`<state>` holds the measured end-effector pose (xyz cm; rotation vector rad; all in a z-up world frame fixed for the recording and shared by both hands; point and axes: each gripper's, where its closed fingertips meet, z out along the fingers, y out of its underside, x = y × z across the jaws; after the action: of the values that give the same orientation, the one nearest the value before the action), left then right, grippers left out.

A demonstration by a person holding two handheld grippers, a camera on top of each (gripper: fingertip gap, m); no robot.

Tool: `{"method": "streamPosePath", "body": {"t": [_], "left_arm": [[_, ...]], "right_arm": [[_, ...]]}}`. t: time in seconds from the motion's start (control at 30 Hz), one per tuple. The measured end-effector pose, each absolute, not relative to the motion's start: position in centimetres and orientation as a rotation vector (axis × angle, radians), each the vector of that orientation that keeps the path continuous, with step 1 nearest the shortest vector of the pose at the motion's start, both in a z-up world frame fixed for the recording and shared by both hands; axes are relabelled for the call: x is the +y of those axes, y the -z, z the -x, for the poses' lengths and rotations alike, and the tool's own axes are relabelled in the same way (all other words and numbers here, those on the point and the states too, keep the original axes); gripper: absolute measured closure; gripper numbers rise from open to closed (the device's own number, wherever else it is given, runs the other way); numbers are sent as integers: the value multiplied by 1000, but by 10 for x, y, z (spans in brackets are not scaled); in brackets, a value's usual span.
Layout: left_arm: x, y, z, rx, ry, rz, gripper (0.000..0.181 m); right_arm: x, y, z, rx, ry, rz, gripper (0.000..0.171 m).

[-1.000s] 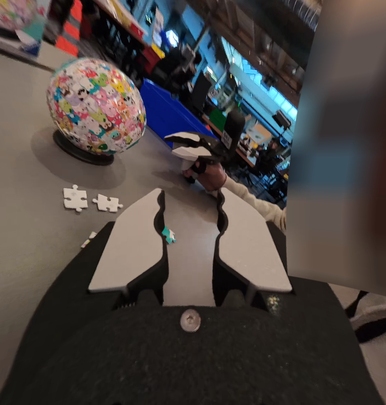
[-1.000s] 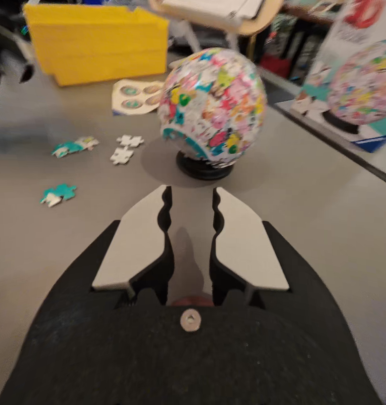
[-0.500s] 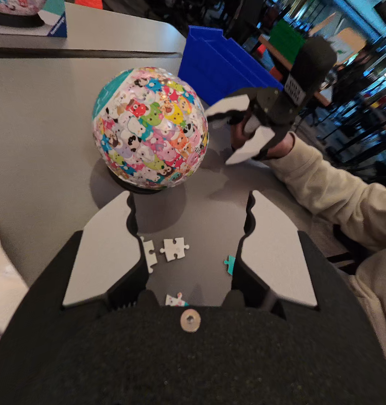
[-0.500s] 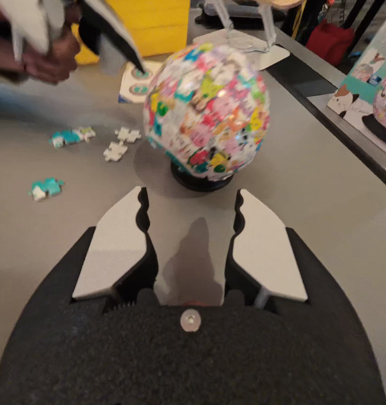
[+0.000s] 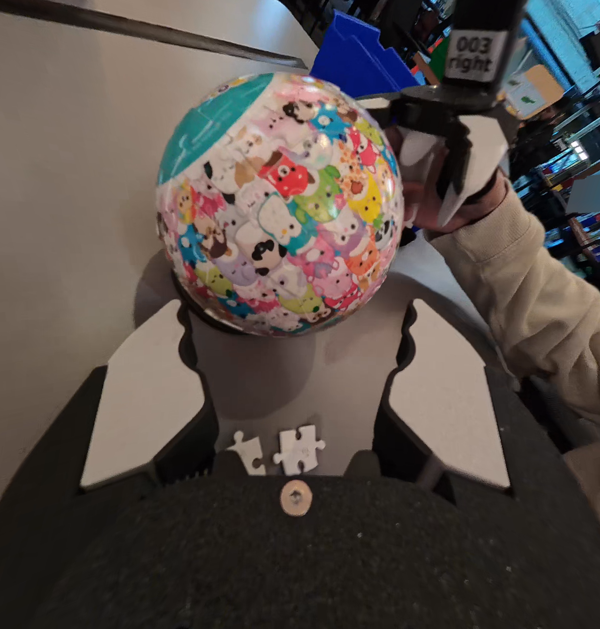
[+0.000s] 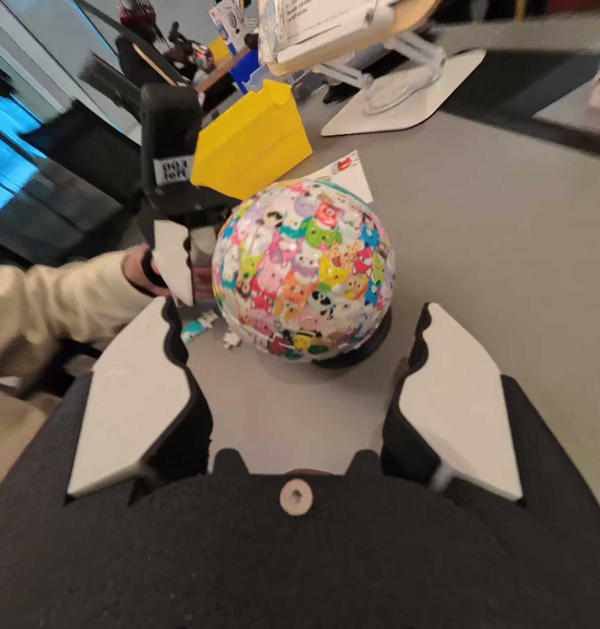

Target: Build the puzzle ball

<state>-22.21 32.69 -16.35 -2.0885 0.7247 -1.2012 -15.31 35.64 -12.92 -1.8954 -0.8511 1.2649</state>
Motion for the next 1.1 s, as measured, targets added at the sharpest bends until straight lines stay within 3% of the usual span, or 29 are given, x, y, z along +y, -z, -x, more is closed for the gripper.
{"method": "streamPosePath", "body": {"t": [0.43, 0.73, 1.1], "left_arm": [[340, 163, 212, 476, 1523, 2139, 61], [351, 157, 207, 400, 1594, 2120, 64], [367, 108, 216, 544, 1377, 2016, 62]], "right_arm": [[354, 152, 180, -753, -1559, 2080, 34], [357, 160, 194, -687, -1677, 2071, 40], [373, 113, 204, -789, -1569, 1766, 40]]}}
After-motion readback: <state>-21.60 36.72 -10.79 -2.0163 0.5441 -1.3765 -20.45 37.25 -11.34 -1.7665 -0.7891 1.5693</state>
